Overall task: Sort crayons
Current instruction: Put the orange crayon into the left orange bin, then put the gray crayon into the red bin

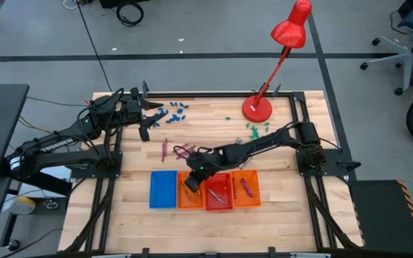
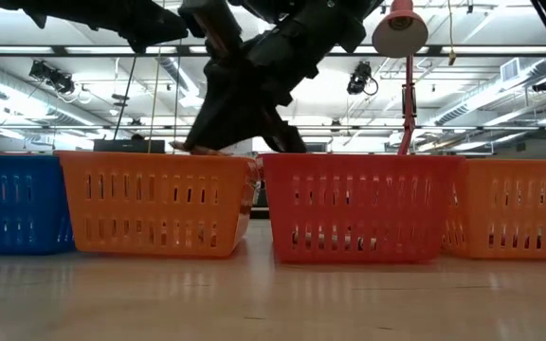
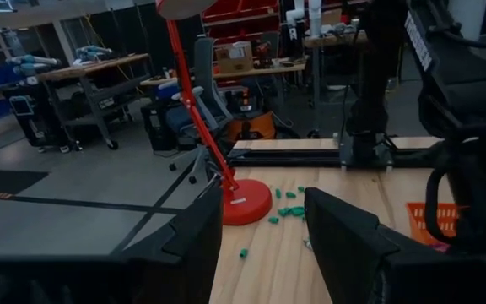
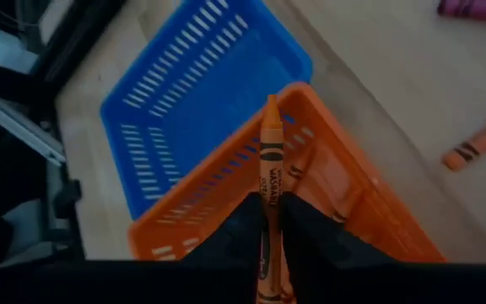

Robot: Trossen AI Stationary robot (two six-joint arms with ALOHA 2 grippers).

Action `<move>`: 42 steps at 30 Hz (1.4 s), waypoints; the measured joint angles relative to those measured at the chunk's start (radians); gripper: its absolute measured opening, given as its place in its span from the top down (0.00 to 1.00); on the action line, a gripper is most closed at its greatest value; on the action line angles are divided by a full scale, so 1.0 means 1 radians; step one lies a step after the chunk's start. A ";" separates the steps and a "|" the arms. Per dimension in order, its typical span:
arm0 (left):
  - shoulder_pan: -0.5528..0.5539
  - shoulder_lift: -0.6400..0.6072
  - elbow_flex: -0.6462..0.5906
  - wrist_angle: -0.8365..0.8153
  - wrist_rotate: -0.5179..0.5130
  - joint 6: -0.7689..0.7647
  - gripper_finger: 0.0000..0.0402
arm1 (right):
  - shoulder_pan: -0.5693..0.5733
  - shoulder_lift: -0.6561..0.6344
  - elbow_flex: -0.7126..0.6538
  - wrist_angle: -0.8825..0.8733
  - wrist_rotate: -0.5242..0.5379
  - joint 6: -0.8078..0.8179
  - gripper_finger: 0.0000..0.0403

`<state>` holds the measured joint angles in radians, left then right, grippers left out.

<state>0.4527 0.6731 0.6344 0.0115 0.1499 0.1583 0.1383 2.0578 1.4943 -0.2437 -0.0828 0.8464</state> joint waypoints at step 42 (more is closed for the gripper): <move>0.004 0.001 0.000 -0.069 0.000 -0.017 0.55 | -0.356 -0.093 -0.084 -0.768 0.122 -0.267 0.72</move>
<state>0.4568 0.6739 0.6346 -0.0579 0.1497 0.1417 -0.2175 1.9652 1.4104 -1.0113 0.0392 0.5797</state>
